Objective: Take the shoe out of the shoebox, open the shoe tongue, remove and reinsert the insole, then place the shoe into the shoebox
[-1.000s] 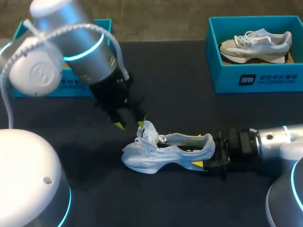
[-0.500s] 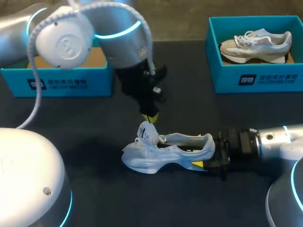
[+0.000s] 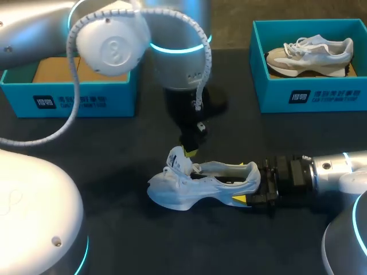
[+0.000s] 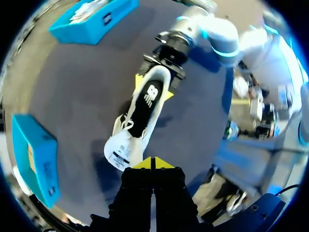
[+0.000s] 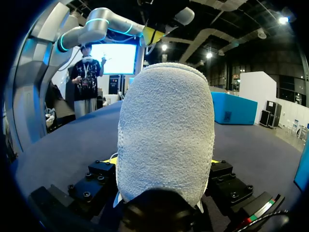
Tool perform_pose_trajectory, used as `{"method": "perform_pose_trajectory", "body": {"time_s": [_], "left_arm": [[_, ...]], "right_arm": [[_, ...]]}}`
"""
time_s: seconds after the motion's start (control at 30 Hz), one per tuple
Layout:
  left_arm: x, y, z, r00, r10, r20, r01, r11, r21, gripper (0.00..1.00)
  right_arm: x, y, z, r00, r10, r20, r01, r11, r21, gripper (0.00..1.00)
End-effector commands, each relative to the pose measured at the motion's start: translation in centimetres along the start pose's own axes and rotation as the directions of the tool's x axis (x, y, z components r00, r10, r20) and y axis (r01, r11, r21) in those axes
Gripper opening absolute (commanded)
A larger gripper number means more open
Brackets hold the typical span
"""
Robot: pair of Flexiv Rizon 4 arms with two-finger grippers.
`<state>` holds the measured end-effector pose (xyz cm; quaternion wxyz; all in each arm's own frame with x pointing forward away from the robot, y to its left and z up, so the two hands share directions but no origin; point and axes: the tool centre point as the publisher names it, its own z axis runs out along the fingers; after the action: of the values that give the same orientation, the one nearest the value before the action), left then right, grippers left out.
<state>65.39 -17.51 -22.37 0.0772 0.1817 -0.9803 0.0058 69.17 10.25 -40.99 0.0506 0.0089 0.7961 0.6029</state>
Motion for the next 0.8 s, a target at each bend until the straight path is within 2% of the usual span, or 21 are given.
{"method": "perform_pose_trajectory", "body": {"time_s": [0.03, 0.1, 0.2, 0.3, 0.47, 0.8], "left_arm": [[0.1, -0.8, -0.2, 0.996, 0.085, 0.011, -0.083, 0.99, -0.114, 0.0], [-0.1, -1.1, -0.1, 0.99, 0.143, 0.009, -0.142, 0.986, -0.086, 0.0], [-0.2, -1.8, 0.9, 0.977, 0.203, 0.061, -0.202, 0.979, -0.03, 0.0], [-0.4, -2.5, 2.2, 0.967, 0.239, 0.085, -0.238, 0.971, -0.013, 0.0], [-0.7, -3.3, 3.7, 0.949, 0.309, 0.06, -0.312, 0.948, 0.056, 0.0], [-0.5, -3.7, 4.2, 0.938, 0.344, 0.05, -0.346, 0.936, 0.061, 0.0]], "right_arm": [[0.1, 0.1, 0.1, 1.0, 0.0, 0.001, 0.0, 1.0, 0.004, 0.0], [0.1, 0.1, 0.1, 1.0, 0.0, 0.001, 0.0, 1.0, 0.004, 0.0], [0.1, 0.1, 0.1, 1.0, 0.0, 0.001, 0.0, 1.0, 0.004, 0.0], [0.1, 0.1, 0.1, 1.0, 0.0, 0.001, 0.0, 1.0, 0.004, 0.0], [0.1, 0.1, 0.1, 1.0, 0.0, 0.001, 0.0, 1.0, 0.004, 0.0], [0.1, 0.1, 0.1, 1.0, 0.0, 0.001, 0.0, 1.0, 0.004, 0.0]]}}
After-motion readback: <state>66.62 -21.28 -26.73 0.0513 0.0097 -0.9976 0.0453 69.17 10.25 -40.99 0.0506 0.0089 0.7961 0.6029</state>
